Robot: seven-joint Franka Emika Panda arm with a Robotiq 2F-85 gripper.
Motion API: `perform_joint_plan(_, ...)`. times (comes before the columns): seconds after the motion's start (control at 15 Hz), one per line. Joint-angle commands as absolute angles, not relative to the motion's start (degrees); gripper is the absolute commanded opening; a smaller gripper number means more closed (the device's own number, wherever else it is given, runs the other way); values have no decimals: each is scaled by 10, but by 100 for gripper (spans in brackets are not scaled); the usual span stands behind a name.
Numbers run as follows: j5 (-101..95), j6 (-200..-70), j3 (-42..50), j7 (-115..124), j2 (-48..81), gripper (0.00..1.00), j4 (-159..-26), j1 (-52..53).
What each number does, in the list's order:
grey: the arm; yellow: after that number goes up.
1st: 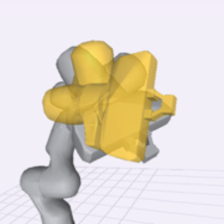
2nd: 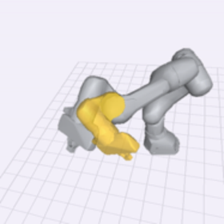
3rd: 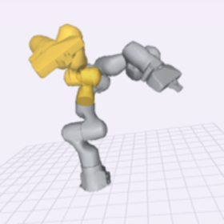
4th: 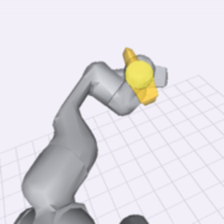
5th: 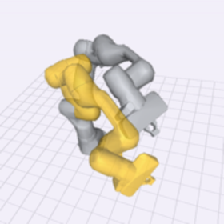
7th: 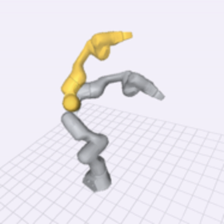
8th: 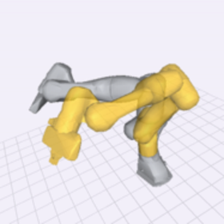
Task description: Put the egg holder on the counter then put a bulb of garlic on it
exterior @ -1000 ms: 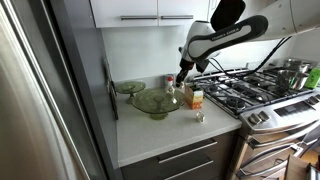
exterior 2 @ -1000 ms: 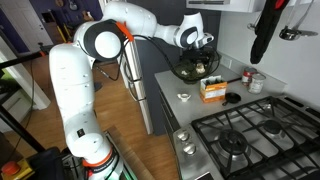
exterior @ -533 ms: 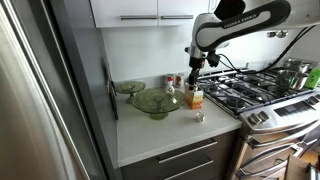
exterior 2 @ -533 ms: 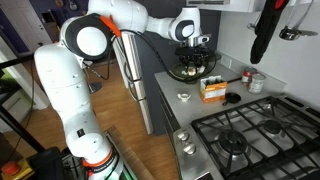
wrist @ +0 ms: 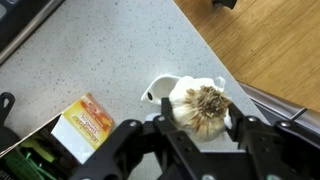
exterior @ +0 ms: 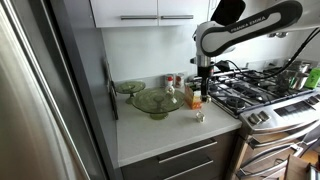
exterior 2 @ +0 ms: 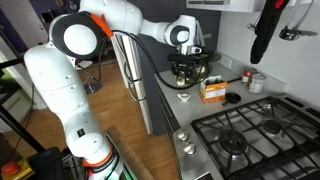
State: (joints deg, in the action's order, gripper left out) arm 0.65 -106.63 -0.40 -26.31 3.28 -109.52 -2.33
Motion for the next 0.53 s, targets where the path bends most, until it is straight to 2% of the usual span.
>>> perform_joint_plan(0.0,11,-1099,-2,-267,33,27,-1135,-20)
perform_joint_plan(0.47,-3,-1173,-3,-263,65,27,-1148,-21)
